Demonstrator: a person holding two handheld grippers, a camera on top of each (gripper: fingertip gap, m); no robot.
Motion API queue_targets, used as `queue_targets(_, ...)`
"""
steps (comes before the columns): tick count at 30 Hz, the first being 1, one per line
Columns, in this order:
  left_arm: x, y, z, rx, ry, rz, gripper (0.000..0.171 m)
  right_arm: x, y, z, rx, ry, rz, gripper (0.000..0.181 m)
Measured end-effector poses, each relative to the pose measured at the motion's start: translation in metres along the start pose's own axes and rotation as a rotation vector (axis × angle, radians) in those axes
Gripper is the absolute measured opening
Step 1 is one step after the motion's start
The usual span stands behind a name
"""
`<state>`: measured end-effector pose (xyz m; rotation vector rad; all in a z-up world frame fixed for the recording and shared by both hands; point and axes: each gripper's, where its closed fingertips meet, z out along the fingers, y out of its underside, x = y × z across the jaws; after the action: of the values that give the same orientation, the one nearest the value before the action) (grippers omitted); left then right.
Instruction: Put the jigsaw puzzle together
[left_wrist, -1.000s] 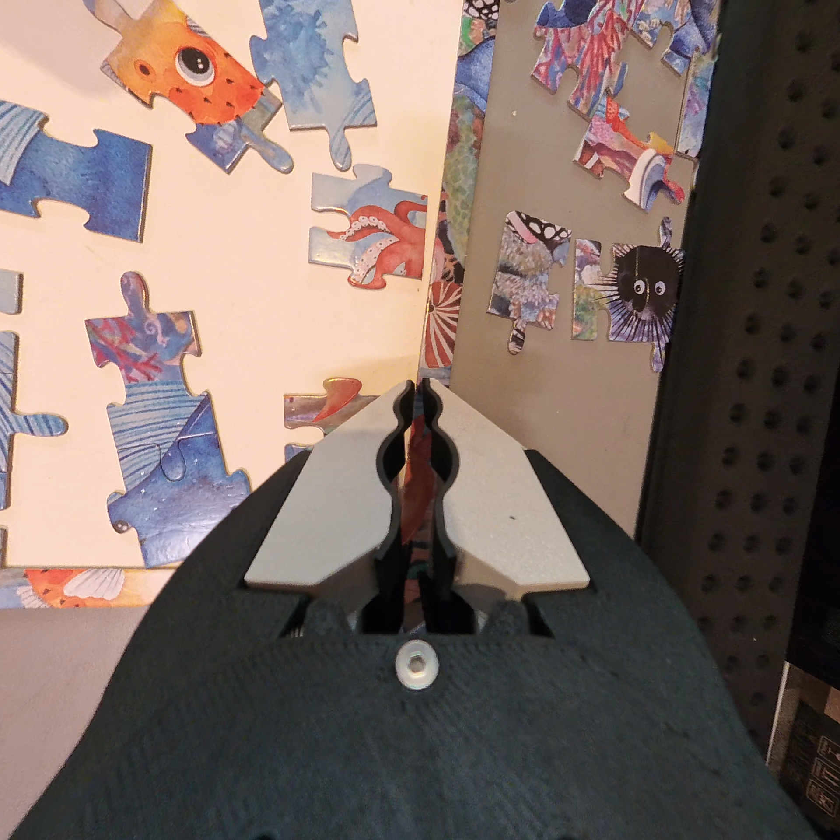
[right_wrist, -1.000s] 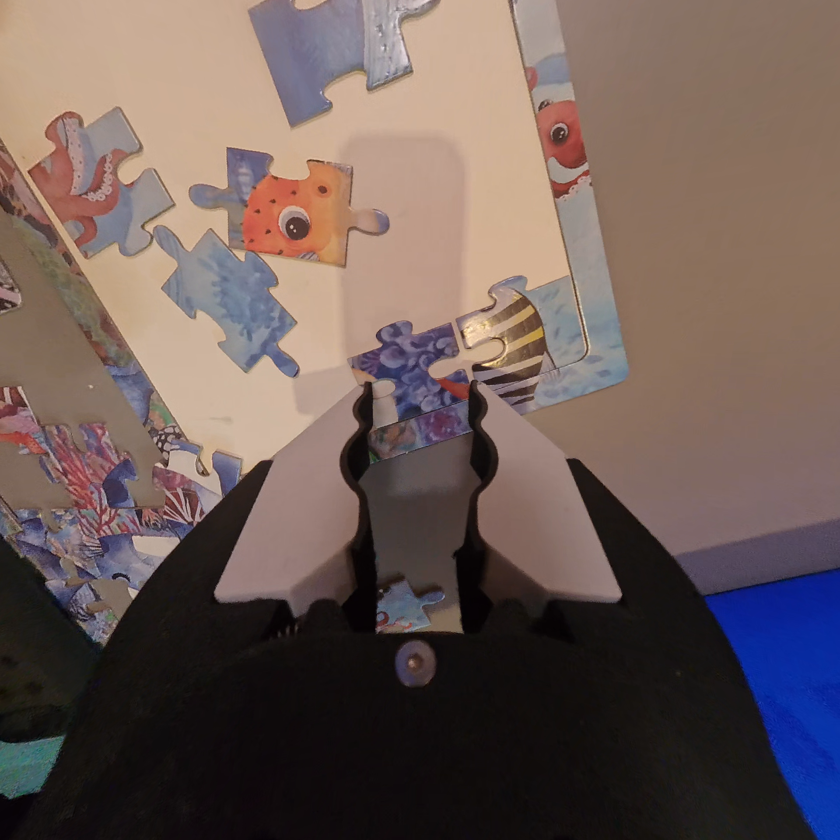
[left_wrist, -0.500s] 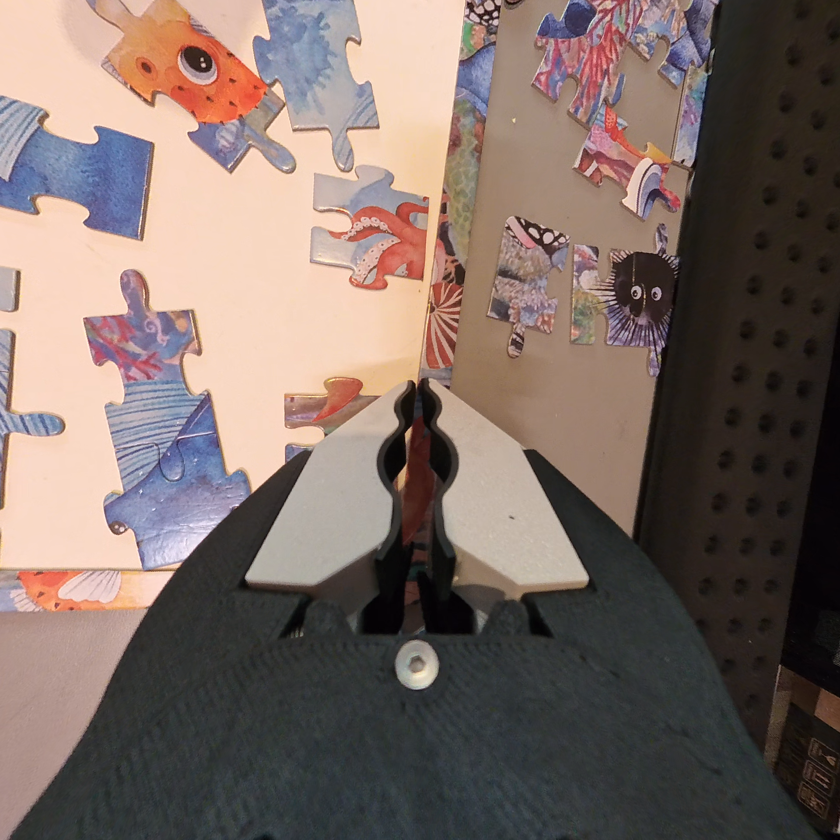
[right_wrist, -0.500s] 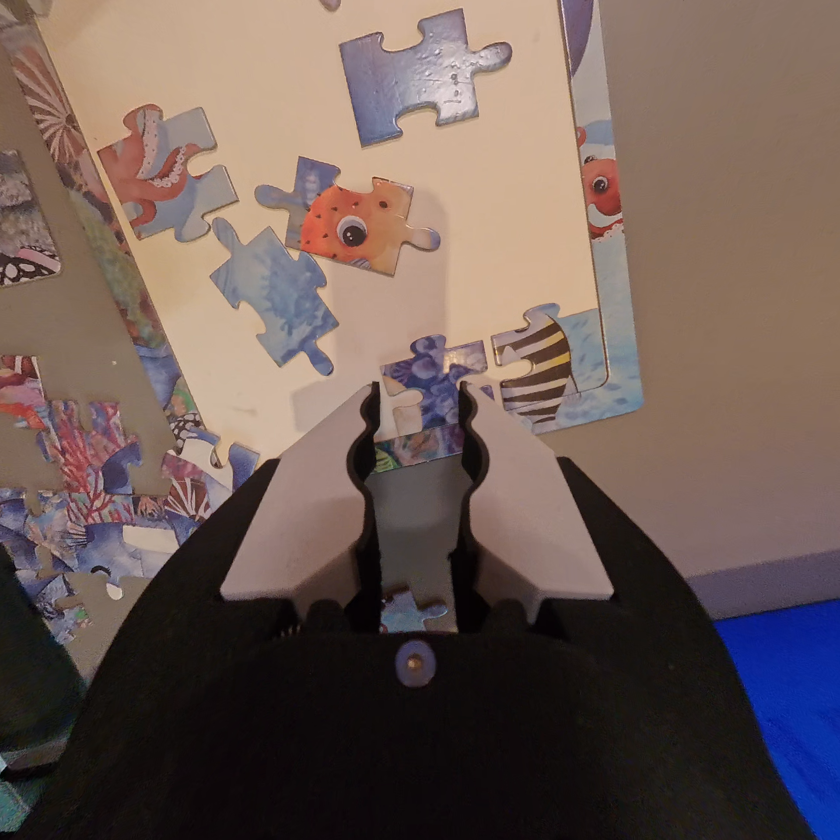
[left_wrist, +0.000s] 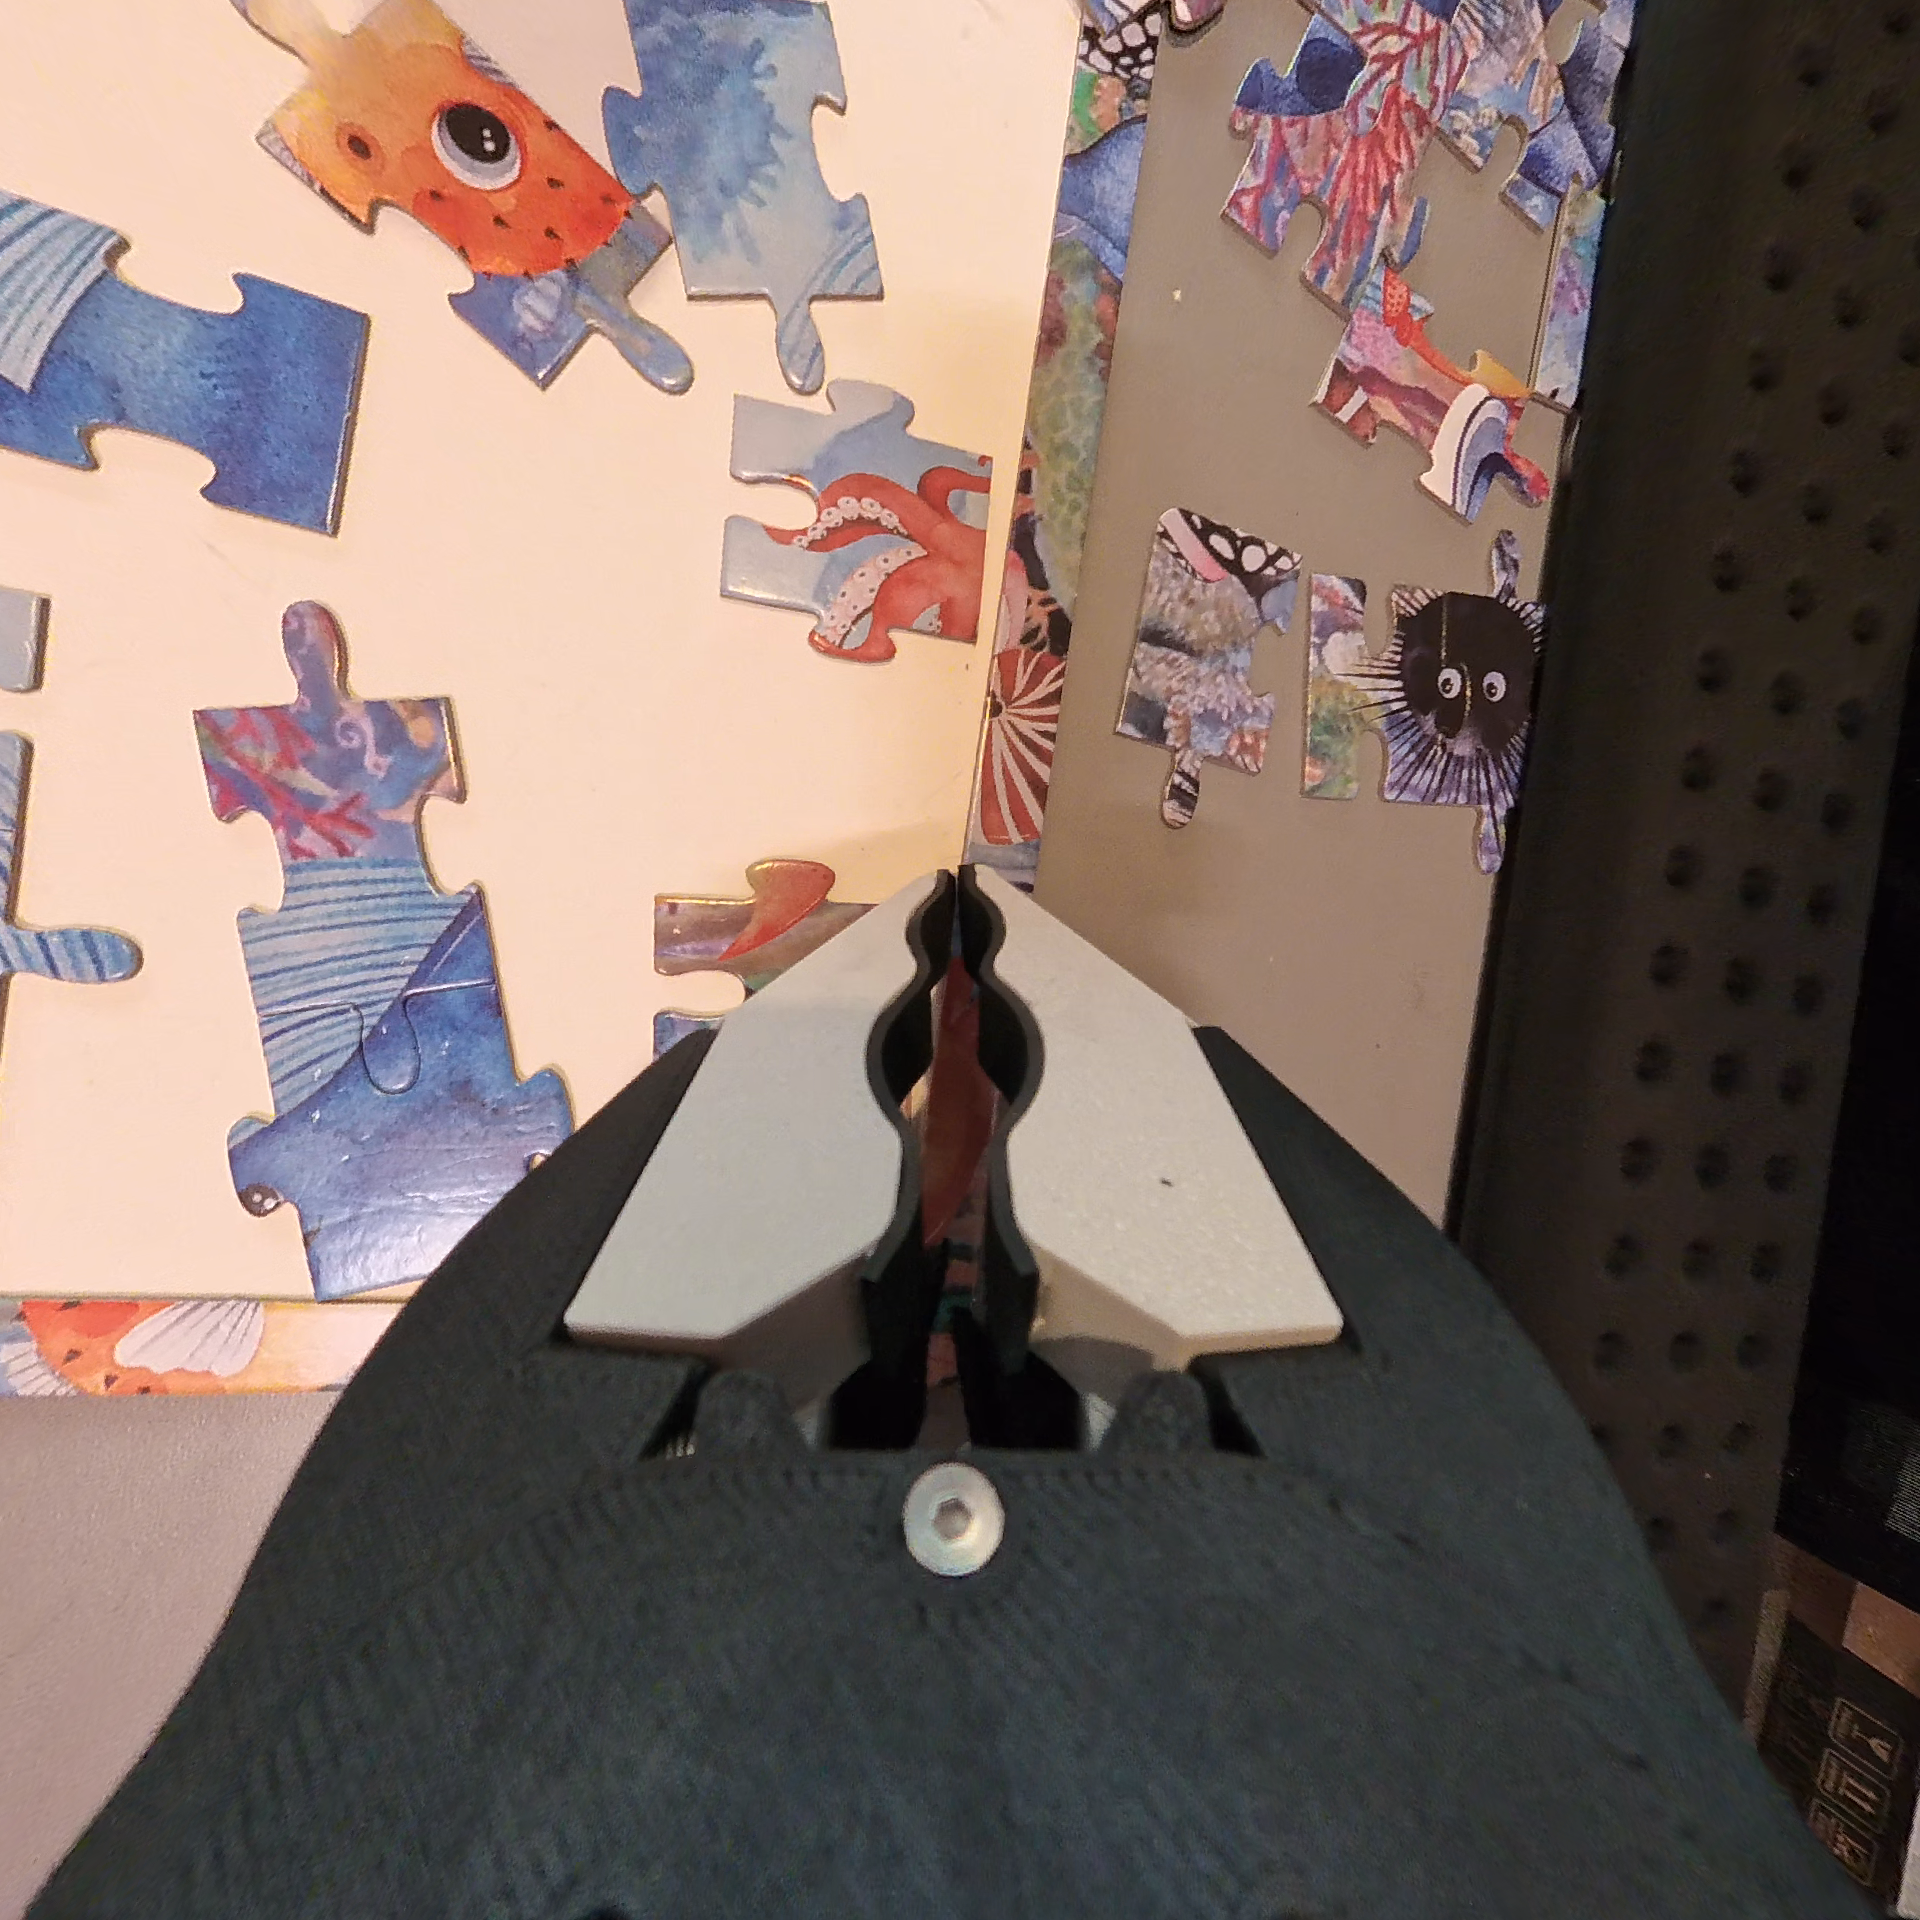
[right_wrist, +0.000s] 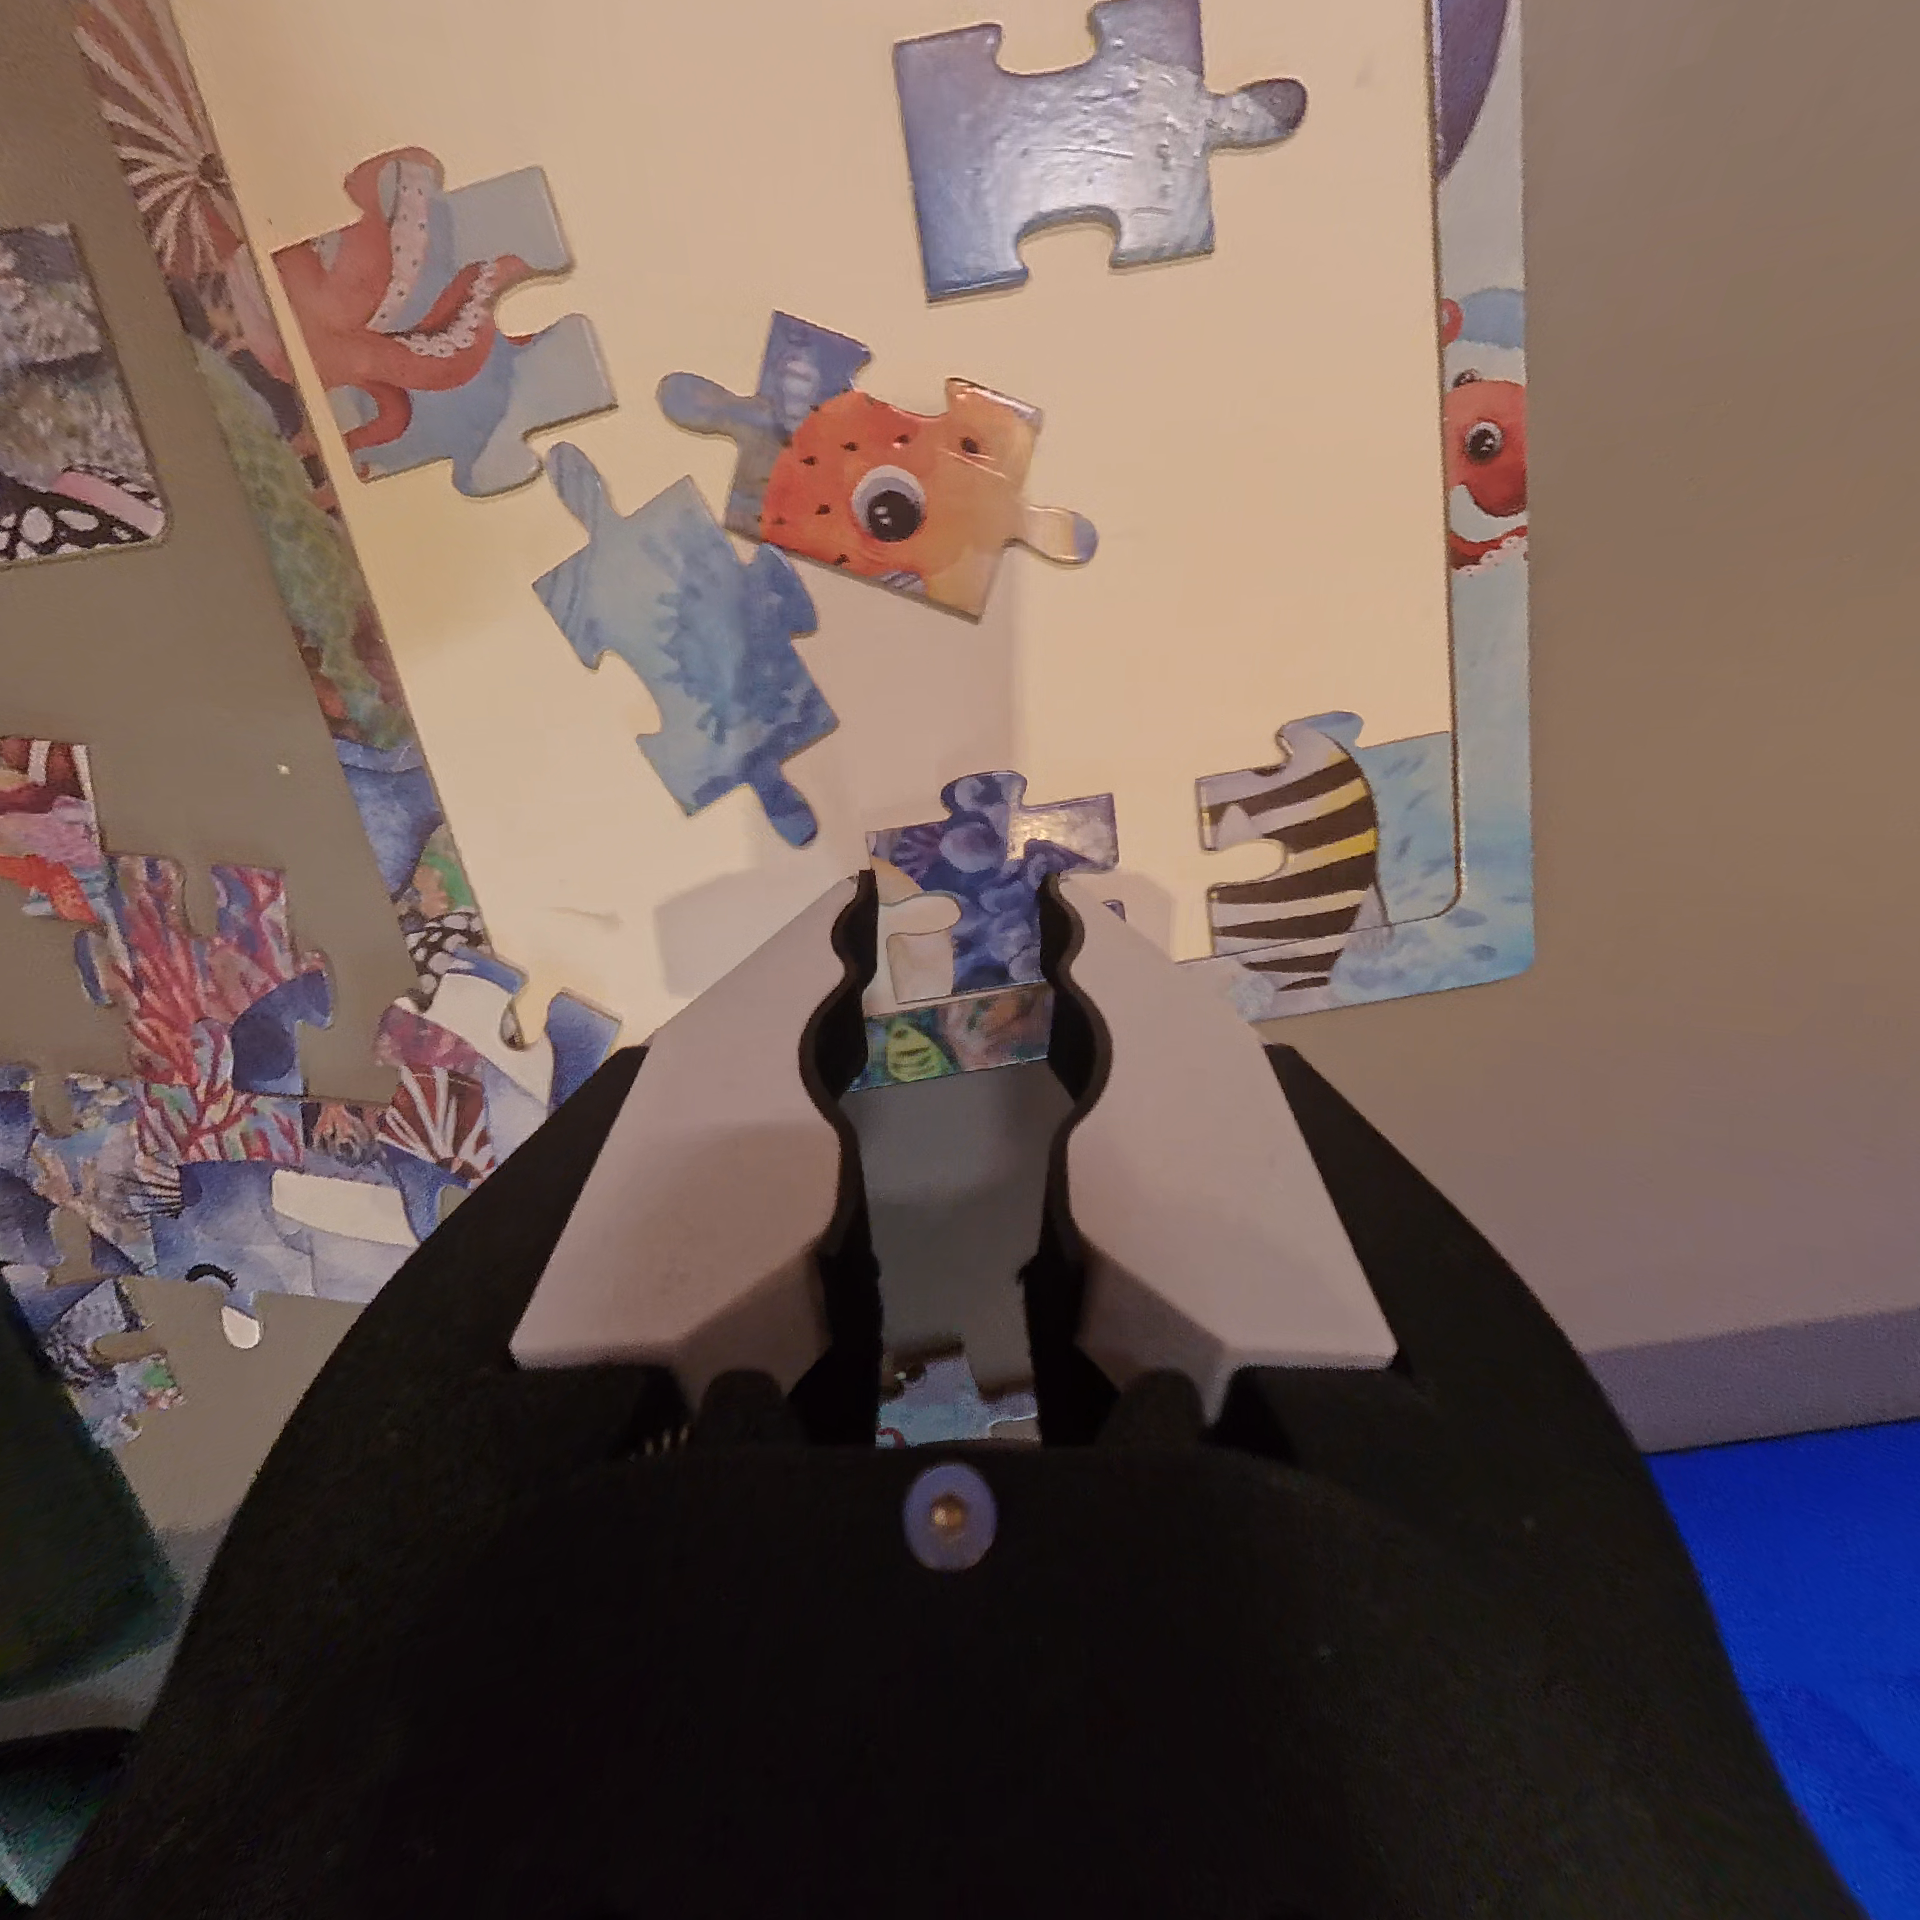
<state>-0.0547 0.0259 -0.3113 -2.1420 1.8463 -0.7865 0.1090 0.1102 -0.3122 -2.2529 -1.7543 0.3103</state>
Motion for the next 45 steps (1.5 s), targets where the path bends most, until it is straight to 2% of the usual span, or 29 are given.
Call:
queue_targets(5, 0.004, 0.000, -0.002, -0.007, 0.011, 0.018, 0.008, -0.020, 0.003, -0.006, 0.052, -0.002, 0.007, 0.029)
queue_targets(7, 0.005, -0.002, -0.003, 0.000, 0.006, 0.022, 0.021, -0.026, 0.004, -0.017, 0.097, 0.002, 0.028, 0.029)
queue_targets(12, 0.000, -0.003, -0.007, -0.006, -0.049, 0.044, 0.044, -0.029, 0.040, -0.042, 0.080, 0.090, 0.108, 0.029)
queue_targets(16, 0.000, -0.002, -0.002, -0.060, -0.116, 0.085, 0.042, -0.036, 0.076, -0.045, 0.027, 0.096, 0.179, 0.029)
queue_targets(21, -0.009, -0.003, 0.000, -0.061, -0.196, 0.089, 0.025, -0.034, 0.109, -0.039, -0.052, 0.157, 0.257, 0.030)
queue_targets(24, -0.010, -0.008, 0.004, -0.037, -0.216, 0.082, 0.026, -0.038, 0.106, -0.047, -0.015, 0.190, 0.279, 0.045)
queue_targets(28, -0.016, -0.011, 0.004, -0.019, -0.248, 0.056, 0.038, -0.072, 0.086, -0.057, 0.079, 0.127, 0.236, 0.047)
queue_targets(31, -0.018, -0.014, 0.006, 0.004, -0.252, 0.038, 0.037, -0.105, 0.073, -0.049, 0.106, 0.053, 0.189, 0.052)
queue_targets(34, -0.018, -0.015, 0.008, 0.013, -0.260, 0.029, 0.037, -0.123, 0.070, -0.036, 0.084, 0.047, 0.174, 0.055)
queue_targets(37, -0.022, -0.016, 0.009, 0.029, -0.269, 0.014, 0.035, -0.114, 0.061, -0.029, 0.136, 0.101, 0.224, 0.053)
queue_targets(39, -0.035, -0.014, 0.011, 0.028, -0.318, 0.026, 0.022, -0.102, 0.053, -0.027, 0.181, 0.139, 0.283, 0.053)
queue_targets(43, -0.036, -0.014, 0.010, 0.041, -0.320, 0.012, 0.022, -0.091, 0.048, -0.017, 0.171, 0.183, 0.342, 0.049)
queue_targets(45, -0.036, -0.014, 0.009, 0.042, -0.320, 0.011, 0.022, -0.090, 0.045, -0.015, 0.169, 0.199, 0.337, 0.040)
